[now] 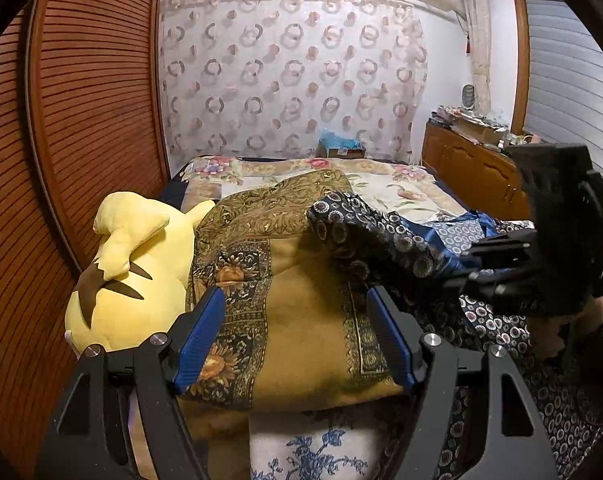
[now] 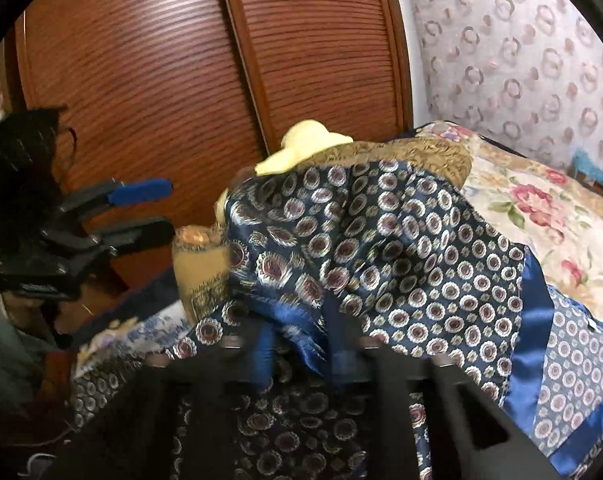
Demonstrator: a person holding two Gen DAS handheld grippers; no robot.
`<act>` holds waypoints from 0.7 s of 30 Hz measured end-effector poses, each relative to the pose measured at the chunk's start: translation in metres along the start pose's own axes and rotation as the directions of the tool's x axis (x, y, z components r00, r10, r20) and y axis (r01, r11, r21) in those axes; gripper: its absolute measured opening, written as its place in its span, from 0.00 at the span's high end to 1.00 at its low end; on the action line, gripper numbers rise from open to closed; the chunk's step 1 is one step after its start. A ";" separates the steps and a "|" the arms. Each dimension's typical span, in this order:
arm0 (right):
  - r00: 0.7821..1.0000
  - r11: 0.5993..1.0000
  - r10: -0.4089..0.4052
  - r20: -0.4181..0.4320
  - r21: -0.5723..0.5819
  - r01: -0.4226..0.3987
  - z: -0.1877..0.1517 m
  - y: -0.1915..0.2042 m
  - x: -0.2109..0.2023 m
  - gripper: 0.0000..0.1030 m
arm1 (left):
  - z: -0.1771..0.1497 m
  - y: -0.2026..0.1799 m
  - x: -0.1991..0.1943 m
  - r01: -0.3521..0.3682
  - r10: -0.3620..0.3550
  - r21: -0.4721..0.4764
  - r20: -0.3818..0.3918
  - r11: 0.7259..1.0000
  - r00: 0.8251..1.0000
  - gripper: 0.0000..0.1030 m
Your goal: Fold small clothes
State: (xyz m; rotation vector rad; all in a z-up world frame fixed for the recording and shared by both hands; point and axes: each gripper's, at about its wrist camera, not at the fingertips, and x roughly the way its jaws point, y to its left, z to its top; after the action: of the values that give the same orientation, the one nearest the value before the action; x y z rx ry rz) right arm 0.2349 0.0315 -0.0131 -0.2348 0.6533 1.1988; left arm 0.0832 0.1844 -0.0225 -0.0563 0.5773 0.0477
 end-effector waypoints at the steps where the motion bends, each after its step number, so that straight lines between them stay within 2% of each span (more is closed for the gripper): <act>1: 1.000 1.000 0.000 0.008 0.011 0.000 0.001 -0.006 -0.001 0.84 | 0.002 0.000 0.002 0.002 -0.002 -0.001 -0.003 1.000 1.000 0.28; 5: 0.998 0.994 -0.057 0.035 0.099 0.054 0.002 -0.040 -0.013 0.87 | 0.009 -0.005 0.010 0.007 -0.007 0.001 -0.007 1.000 1.000 0.28; 8: 0.988 0.979 -0.154 0.024 0.138 0.149 0.001 -0.062 -0.020 0.86 | 0.016 -0.010 0.018 0.020 -0.020 -0.003 -0.016 1.000 1.000 0.28; 11: 0.978 0.963 -0.208 0.012 0.179 0.203 0.001 -0.081 -0.024 0.63 | 0.023 -0.016 0.024 0.024 -0.024 0.003 -0.027 1.000 0.999 0.28; 13: 0.976 0.961 -0.218 0.014 0.179 0.212 -0.002 -0.085 -0.030 0.62 | 0.026 -0.021 0.026 0.027 -0.027 0.009 -0.033 1.000 0.999 0.28; 15: 0.972 0.958 -0.232 0.014 0.175 0.226 -0.006 -0.090 -0.037 0.55 | 0.027 -0.025 0.028 0.031 -0.031 0.016 -0.037 0.999 0.999 0.28; 18: 0.962 0.947 -0.272 0.012 0.181 0.265 -0.016 -0.092 -0.052 0.54 | 0.031 -0.034 0.033 0.041 -0.040 0.022 -0.052 0.999 0.998 0.28; 21: 0.948 0.930 -0.317 0.015 0.201 0.308 -0.032 -0.083 -0.086 0.54 | 0.031 -0.046 0.034 0.069 -0.067 0.033 -0.055 0.997 0.996 0.28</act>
State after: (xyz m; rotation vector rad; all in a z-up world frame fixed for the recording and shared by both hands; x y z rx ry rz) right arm 0.2816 -0.0827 -0.0020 -0.1367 0.6602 0.8247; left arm 0.1317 0.1417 -0.0135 -0.0430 0.6294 -0.0303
